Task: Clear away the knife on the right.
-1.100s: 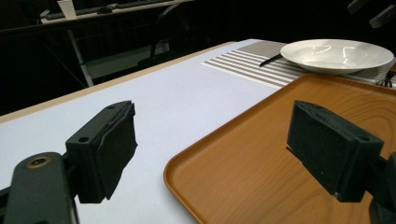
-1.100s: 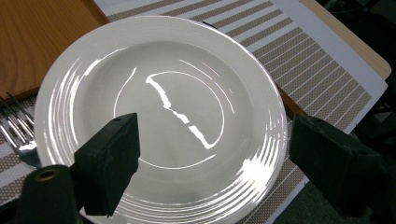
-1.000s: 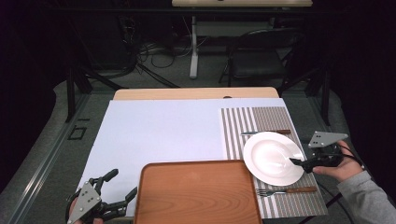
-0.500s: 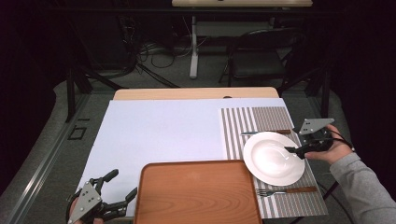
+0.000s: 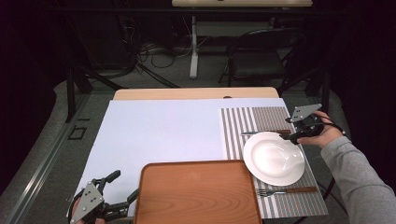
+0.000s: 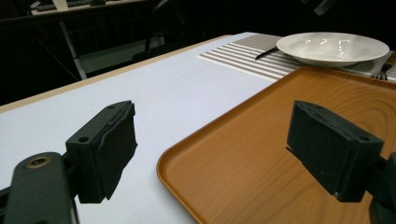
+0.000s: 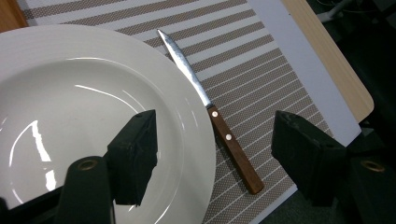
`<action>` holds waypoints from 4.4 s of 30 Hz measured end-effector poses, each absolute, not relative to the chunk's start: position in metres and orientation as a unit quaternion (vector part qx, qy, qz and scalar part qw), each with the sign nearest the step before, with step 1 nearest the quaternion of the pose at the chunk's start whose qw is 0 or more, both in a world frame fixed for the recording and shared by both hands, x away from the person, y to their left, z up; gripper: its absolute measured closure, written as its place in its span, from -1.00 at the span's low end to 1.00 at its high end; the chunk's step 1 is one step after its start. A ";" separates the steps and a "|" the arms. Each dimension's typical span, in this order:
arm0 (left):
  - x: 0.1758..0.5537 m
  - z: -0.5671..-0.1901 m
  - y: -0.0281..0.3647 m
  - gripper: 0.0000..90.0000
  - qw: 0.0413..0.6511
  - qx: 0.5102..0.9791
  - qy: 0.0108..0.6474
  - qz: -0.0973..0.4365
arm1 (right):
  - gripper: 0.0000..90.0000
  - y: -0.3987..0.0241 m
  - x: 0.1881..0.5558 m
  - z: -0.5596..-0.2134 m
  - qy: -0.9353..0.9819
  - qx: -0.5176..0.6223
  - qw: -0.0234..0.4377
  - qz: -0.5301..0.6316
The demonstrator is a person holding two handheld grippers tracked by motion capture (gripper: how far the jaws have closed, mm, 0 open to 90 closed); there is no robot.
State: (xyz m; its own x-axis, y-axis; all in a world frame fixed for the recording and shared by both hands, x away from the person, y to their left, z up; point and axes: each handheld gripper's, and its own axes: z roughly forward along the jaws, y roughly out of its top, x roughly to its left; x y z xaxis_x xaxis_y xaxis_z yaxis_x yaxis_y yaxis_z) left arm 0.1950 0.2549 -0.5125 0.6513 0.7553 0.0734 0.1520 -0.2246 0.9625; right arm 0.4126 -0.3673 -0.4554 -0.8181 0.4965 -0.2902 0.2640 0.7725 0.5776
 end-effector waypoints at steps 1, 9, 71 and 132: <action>0.195 -0.512 0.254 -0.65 0.540 0.732 0.308 0.279 | -0.30 -0.367 0.416 -0.454 0.918 0.204 0.219 0.259; 0.195 -0.513 0.254 -0.65 0.540 0.731 0.310 0.279 | -0.28 -0.360 0.436 -0.454 0.926 0.197 0.227 0.227; 0.196 -0.514 0.257 -0.65 0.535 0.729 0.319 0.283 | 0.41 -0.360 0.487 -0.507 0.973 0.110 0.194 0.059; 0.196 -0.515 0.257 -0.65 0.536 0.728 0.322 0.281 | 0.55 -0.352 0.489 -0.528 0.982 0.068 0.175 0.019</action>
